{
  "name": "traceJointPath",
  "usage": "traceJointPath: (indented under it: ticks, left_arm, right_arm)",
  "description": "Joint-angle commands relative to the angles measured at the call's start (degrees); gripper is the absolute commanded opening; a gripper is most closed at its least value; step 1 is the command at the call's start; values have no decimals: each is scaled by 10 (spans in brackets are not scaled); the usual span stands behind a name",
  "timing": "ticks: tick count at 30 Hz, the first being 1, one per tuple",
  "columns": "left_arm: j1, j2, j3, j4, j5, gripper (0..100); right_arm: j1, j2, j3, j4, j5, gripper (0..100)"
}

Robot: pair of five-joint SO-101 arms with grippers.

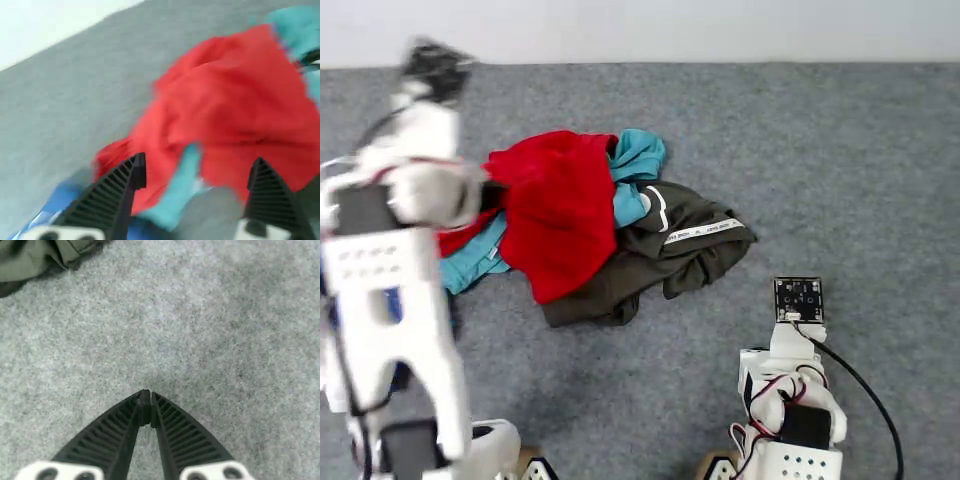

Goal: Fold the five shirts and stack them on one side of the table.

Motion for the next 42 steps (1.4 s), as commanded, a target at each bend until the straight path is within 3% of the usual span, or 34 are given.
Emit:
traceJointPath:
  ticks: [1, 11, 20, 23, 27, 28, 35, 42]
  left_arm:
    - [68, 69, -15, -47, 42, 320]
    - [190, 269, -130, -71, 103, 320]
    - [186, 480, -258, -67, 102, 318]
    - [179, 526, -295, -55, 99, 254]
    - [169, 541, -363, -6, 53, 59]
    - [164, 540, -382, 7, 37, 8]
    - [77, 540, -584, 188, -5, 4]
    - [-127, 516, -717, 200, -3, 4]
  right_arm:
    - [2, -6, 8, 3, 4, 9]
    - [2, -6, 8, 3, 4, 9]
    - [2, -6, 8, 3, 4, 9]
    - [2, -6, 8, 3, 4, 9]
    - [2, -6, 8, 3, 4, 9]
    - [2, -6, 8, 3, 4, 9]
    - [2, -6, 8, 3, 4, 9]
    - [2, -6, 8, 3, 4, 9]
